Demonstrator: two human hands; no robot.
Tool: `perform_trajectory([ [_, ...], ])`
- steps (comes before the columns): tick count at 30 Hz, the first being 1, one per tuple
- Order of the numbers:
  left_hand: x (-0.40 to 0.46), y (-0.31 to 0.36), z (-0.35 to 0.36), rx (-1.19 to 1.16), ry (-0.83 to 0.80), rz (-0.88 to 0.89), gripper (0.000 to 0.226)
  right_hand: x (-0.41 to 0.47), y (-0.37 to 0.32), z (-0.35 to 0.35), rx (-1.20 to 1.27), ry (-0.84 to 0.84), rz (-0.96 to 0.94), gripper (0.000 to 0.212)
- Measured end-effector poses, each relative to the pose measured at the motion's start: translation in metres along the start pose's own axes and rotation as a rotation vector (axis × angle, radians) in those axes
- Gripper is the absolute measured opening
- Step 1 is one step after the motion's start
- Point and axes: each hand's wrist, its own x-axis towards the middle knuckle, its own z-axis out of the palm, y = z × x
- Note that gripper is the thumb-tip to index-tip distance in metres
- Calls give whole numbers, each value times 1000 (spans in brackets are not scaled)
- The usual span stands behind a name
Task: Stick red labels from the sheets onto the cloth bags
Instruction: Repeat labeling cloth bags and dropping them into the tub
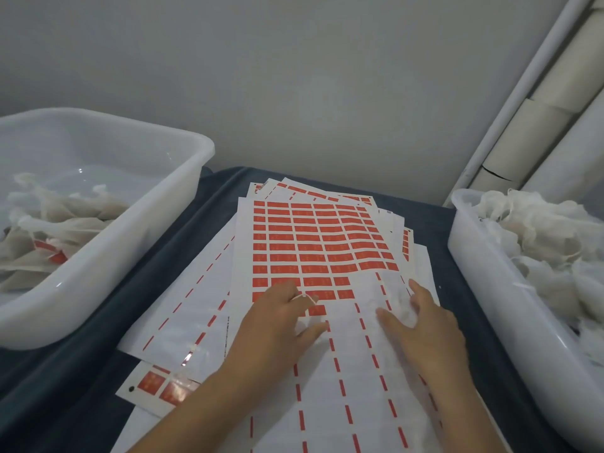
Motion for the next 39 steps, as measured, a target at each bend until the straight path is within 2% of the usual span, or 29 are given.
perform_trajectory([
  [2, -1, -1, 0, 56, -8, 15, 47, -5, -6, 4, -30, 16, -49, 83],
  [4, -2, -1, 0, 60, -10, 12, 44, -13, -15, 12, -152, -22, -190, 87],
  [6, -1, 1, -3, -8, 21, -29, 39, -22, -22, 24, -149, -149, -365, 74],
  [9, 8, -2, -19, -171, 145, -189, 30, -37, -32, 41, -71, -321, -487, 61],
  [11, 14, -15, -30, -120, 189, -307, 30, -41, -33, 47, -53, -365, -500, 65],
  [14, 18, -34, -43, 84, 53, -490, 47, -38, -32, 52, -83, -383, -468, 77],
  [17, 17, -36, -43, 292, -49, -521, 64, -34, -33, 53, -100, -351, -422, 84],
  [19, 17, -34, -41, 324, -84, -498, 69, -33, -33, 54, -111, -329, -408, 86],
  [24, 21, -29, -41, -47, -157, -529, 66, -33, -28, 53, -87, -302, -404, 84],
  [28, 26, -35, -51, -699, -208, -725, 36, -31, -28, 48, -83, -279, -417, 86],
  [30, 24, -37, -52, -776, -287, -689, 28, -30, -29, 46, -55, -275, -444, 83],
  [32, 23, -35, -55, -783, -339, -652, 30, -30, -30, 46, 0, -287, -459, 76],
  [36, 19, -32, -61, -910, -466, -632, 62, -30, -33, 50, 94, -330, -498, 53],
  [39, 13, -31, -56, -975, -515, -627, 67, -31, -35, 53, 103, -313, -514, 56],
])
